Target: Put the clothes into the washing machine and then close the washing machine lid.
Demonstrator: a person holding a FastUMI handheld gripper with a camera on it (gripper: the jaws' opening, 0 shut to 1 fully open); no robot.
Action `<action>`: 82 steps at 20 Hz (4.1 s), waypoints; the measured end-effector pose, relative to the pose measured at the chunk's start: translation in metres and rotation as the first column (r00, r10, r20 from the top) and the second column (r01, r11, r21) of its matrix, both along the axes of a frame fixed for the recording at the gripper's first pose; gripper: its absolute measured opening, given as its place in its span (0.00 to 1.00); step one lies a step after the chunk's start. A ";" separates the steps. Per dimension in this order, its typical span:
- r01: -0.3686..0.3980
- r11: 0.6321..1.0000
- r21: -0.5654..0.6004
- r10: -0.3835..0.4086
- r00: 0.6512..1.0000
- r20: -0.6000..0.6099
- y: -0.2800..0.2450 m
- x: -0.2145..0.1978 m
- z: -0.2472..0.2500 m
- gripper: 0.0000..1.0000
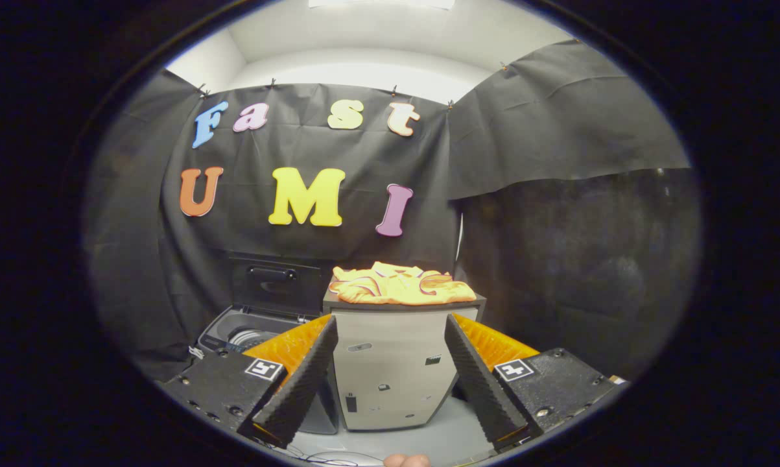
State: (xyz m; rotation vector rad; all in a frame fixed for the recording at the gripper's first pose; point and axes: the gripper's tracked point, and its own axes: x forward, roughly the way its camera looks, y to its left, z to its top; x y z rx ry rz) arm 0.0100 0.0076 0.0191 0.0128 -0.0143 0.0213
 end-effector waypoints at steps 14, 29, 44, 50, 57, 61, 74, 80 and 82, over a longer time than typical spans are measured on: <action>0.011 0.998 -0.061 -0.010 1.000 0.013 -0.006 0.066 0.069 1.00; -0.106 0.994 0.000 0.098 0.922 -0.374 -0.016 0.309 0.072 1.00; -0.092 0.996 0.016 0.081 0.764 -0.640 -0.022 0.421 -0.034 1.00; -0.119 0.992 0.033 0.114 0.774 -0.623 -0.020 0.422 -0.036 1.00; -0.131 0.990 0.048 0.127 0.699 -0.703 -0.015 0.417 -0.040 0.99; -0.113 0.989 0.094 0.146 0.666 -0.731 -0.010 0.420 -0.034 0.20; -0.044 0.994 0.103 0.107 0.637 -0.763 -0.011 0.415 -0.027 0.07; -0.083 0.996 0.044 0.093 0.773 -0.628 0.009 0.403 0.045 0.07; -0.098 0.992 0.080 0.127 0.790 -0.600 0.025 0.398 0.071 0.07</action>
